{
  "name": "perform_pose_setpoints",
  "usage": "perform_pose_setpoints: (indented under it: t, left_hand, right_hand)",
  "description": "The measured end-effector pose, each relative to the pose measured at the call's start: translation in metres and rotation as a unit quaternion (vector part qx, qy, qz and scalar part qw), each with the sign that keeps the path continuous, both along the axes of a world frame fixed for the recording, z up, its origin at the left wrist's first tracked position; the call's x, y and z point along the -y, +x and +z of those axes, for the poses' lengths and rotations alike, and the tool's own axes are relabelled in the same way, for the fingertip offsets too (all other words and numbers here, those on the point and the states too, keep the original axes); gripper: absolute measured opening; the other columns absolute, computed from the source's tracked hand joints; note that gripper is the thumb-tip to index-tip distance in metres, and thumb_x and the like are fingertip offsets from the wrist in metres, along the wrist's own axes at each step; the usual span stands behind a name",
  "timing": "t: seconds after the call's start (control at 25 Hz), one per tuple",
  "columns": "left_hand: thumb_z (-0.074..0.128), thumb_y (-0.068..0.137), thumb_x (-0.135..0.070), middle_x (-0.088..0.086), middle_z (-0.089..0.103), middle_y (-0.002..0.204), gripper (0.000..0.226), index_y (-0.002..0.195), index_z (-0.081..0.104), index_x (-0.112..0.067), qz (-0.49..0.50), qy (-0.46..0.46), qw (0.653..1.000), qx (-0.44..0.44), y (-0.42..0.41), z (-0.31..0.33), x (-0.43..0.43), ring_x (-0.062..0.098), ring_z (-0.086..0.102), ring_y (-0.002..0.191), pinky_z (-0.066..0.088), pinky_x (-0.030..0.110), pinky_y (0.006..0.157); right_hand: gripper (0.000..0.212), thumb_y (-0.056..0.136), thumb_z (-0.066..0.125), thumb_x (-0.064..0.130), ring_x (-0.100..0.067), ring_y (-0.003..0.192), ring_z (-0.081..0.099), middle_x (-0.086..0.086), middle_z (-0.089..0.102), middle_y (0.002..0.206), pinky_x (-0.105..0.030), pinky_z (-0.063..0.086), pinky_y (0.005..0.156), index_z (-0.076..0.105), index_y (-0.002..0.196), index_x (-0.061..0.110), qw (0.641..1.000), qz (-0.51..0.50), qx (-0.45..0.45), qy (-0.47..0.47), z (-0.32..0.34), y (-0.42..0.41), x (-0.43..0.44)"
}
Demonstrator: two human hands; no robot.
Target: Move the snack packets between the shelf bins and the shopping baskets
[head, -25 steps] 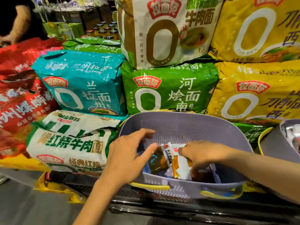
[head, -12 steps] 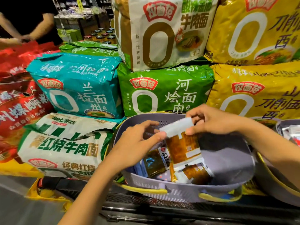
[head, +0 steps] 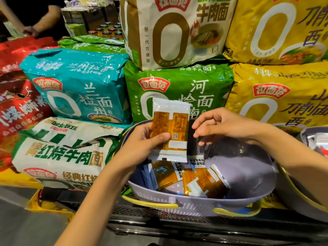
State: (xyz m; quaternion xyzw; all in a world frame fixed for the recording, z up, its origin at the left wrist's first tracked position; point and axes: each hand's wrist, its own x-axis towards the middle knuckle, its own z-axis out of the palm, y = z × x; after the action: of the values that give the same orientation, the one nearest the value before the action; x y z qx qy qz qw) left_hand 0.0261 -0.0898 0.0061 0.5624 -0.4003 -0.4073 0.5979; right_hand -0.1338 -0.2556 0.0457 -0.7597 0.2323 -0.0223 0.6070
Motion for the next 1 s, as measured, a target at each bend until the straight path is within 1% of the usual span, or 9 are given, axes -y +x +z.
perform_pose_setpoints:
  t: [0.08, 0.24, 0.32, 0.4, 0.6, 0.72, 0.8, 0.88, 1.0]
  left_hand:
    - [0.063, 0.076, -0.013, 0.004, 0.074, 0.094, 0.025, 0.100, 0.065, -0.008, 0.028, 0.006, 0.999, -0.020, 0.003, 0.000, 0.000, 0.014, 0.071, 0.084, 0.055, 0.021, 0.073]
    - [0.064, 0.071, -0.019, 0.008, 0.073, 0.099, 0.032, 0.101, 0.066, -0.009, 0.044, 0.012, 0.999, -0.026, 0.003, 0.000, 0.001, 0.018, 0.070, 0.087, 0.056, 0.025, 0.079]
    - [0.064, 0.071, -0.018, 0.006, 0.074, 0.098, 0.030, 0.100, 0.066, -0.010, 0.044, 0.014, 0.999, -0.027, 0.002, 0.001, 0.001, 0.017, 0.071, 0.086, 0.056, 0.025, 0.078]
    - [0.063, 0.075, -0.012, 0.002, 0.074, 0.093, 0.026, 0.101, 0.064, -0.012, 0.045, 0.011, 0.999, -0.029, 0.001, 0.002, 0.001, 0.014, 0.070, 0.085, 0.056, 0.022, 0.076]
    - [0.052, 0.088, 0.005, -0.007, 0.072, 0.081, 0.026, 0.096, 0.061, -0.018, 0.061, 0.017, 0.998, -0.019, -0.001, 0.006, 0.001, 0.007, 0.067, 0.076, 0.053, 0.021, 0.076]
    - [0.046, 0.091, 0.002, -0.006, 0.072, 0.078, 0.026, 0.094, 0.063, -0.017, 0.061, 0.031, 0.997, -0.048, -0.001, 0.008, 0.002, 0.009, 0.066, 0.074, 0.052, 0.025, 0.077]
    - [0.044, 0.091, 0.000, -0.005, 0.071, 0.073, 0.025, 0.092, 0.063, -0.016, 0.060, 0.043, 0.995, -0.062, 0.000, 0.010, 0.002, 0.007, 0.065, 0.067, 0.052, 0.021, 0.069]
    - [0.042, 0.091, -0.003, -0.005, 0.069, 0.068, 0.023, 0.089, 0.062, -0.015, 0.048, 0.058, 0.994, -0.075, -0.001, 0.012, 0.001, 0.006, 0.063, 0.059, 0.050, 0.016, 0.056]
    - [0.044, 0.092, -0.016, -0.001, 0.068, 0.070, 0.019, 0.094, 0.062, -0.014, 0.035, 0.107, 0.985, -0.132, -0.002, 0.015, -0.001, 0.010, 0.061, 0.056, 0.048, 0.018, 0.054]
  right_hand:
    - [0.030, 0.070, 0.079, 0.019, -0.011, 0.070, 0.060, -0.015, 0.065, 0.085, -0.015, 0.049, 0.066, 0.065, 0.096, 0.012, 0.980, 0.096, -0.109, -0.138, -0.016, 0.004, 0.006]
    - [0.043, 0.070, 0.080, 0.033, -0.015, 0.090, 0.058, 0.000, 0.065, 0.102, -0.029, 0.046, 0.075, 0.062, 0.108, 0.021, 0.802, 0.303, -0.314, -0.407, -0.060, 0.011, -0.014]
    - [0.038, 0.071, 0.076, 0.032, -0.023, 0.095, 0.055, -0.005, 0.061, 0.102, -0.036, 0.046, 0.076, 0.060, 0.103, 0.019, 0.747, 0.347, -0.330, -0.461, -0.072, 0.011, -0.021]
    - [0.025, 0.075, 0.070, 0.025, -0.026, 0.095, 0.055, -0.008, 0.060, 0.100, -0.039, 0.047, 0.075, 0.060, 0.096, 0.015, 0.733, 0.352, -0.316, -0.490, -0.075, 0.010, -0.021]
    - [0.020, 0.075, 0.073, 0.024, -0.015, 0.081, 0.051, 0.003, 0.058, 0.083, -0.029, 0.038, 0.062, 0.058, 0.087, 0.019, 0.763, 0.325, -0.328, -0.451, -0.066, 0.012, -0.014]
    - [0.007, 0.084, 0.069, 0.016, 0.004, 0.063, 0.056, 0.017, 0.062, 0.066, -0.012, 0.040, 0.061, 0.064, 0.089, 0.015, 0.907, 0.216, -0.221, -0.285, -0.045, 0.012, -0.003]
    - [0.017, 0.084, 0.064, -0.001, -0.003, 0.068, 0.063, 0.002, 0.068, 0.085, -0.014, 0.049, 0.068, 0.063, 0.092, 0.014, 0.988, 0.052, -0.031, -0.144, -0.025, 0.013, -0.003]
    - [0.045, 0.076, 0.068, -0.010, -0.011, 0.083, 0.067, -0.006, 0.064, 0.108, -0.017, 0.054, 0.072, 0.059, 0.105, 0.023, 0.985, -0.027, 0.125, -0.115, -0.007, 0.011, -0.006]
    - [0.047, 0.071, 0.076, 0.006, -0.003, 0.109, 0.061, 0.004, 0.065, 0.118, -0.018, 0.048, 0.092, 0.062, 0.112, 0.025, 0.937, 0.033, 0.219, -0.270, 0.006, 0.019, -0.018]
